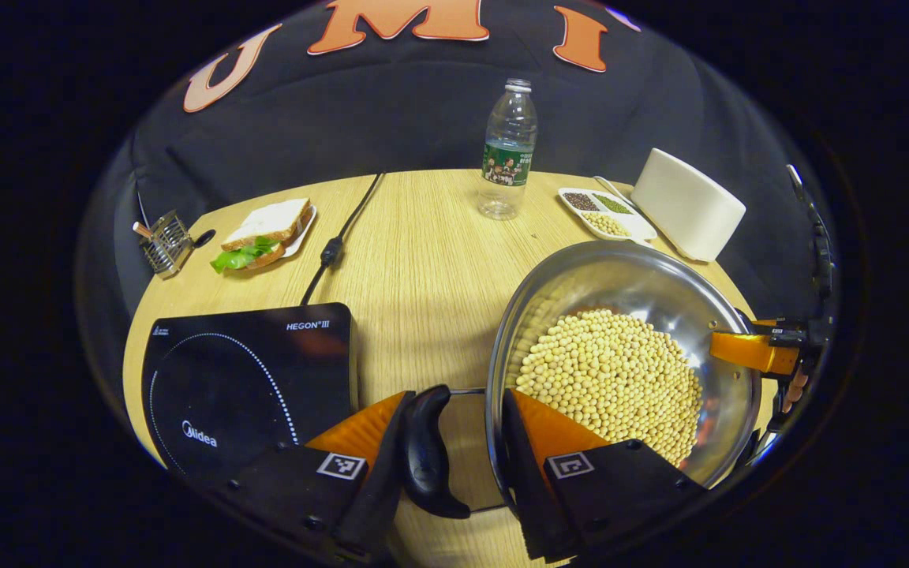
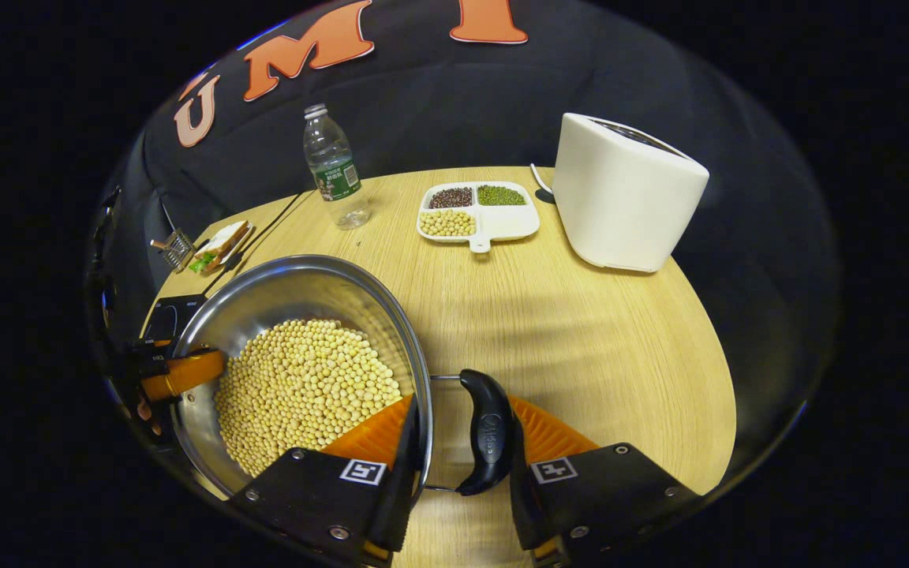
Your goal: First push the handle of the pot to place it horizontally, then grasp the pot with both hands and set it on the induction cooktop.
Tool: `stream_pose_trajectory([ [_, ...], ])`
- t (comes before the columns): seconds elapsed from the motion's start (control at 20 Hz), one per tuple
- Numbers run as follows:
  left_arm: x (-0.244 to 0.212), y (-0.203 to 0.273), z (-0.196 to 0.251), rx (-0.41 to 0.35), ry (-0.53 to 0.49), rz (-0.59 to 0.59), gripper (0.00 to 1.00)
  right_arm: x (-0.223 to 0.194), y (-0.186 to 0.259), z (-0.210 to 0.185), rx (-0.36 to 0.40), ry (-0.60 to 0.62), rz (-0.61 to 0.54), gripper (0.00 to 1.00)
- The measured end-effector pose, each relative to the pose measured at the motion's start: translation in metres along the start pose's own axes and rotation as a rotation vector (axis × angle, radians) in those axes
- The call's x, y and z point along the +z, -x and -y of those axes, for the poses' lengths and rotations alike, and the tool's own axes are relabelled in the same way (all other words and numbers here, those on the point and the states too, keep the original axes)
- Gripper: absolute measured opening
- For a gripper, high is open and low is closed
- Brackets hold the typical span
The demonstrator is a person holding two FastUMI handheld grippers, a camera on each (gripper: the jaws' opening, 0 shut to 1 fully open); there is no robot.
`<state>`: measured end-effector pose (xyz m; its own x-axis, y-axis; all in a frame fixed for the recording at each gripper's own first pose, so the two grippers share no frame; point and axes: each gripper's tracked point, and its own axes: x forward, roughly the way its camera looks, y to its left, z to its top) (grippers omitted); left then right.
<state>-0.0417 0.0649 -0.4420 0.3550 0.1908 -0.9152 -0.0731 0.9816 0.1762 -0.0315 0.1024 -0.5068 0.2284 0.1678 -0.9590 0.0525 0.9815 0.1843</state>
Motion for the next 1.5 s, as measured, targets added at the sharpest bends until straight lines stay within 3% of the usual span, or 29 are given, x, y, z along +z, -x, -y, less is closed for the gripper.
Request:
stream_pose_trajectory([
  [0.05, 0.001, 0.004, -0.002, 0.010, -0.010, 0.007, 0.69, -0.002, 0.001, -0.003, 0.007, -0.009, -0.009, 0.52],
  [0.55, 0.034, 0.069, -0.060, 0.044, 0.047, 0.087, 0.69, 0.045, 0.057, -0.065, 0.021, 0.059, 0.083, 0.51],
  [1.0, 0.045, 0.147, -0.163, 0.122, 0.118, 0.110, 0.69, 0.080, 0.095, -0.177, 0.097, 0.144, 0.106, 0.51],
  [1.5, 0.040, 0.176, -0.231, 0.201, 0.128, 0.106, 0.69, 0.072, 0.095, -0.270, 0.146, 0.170, 0.096, 0.51],
])
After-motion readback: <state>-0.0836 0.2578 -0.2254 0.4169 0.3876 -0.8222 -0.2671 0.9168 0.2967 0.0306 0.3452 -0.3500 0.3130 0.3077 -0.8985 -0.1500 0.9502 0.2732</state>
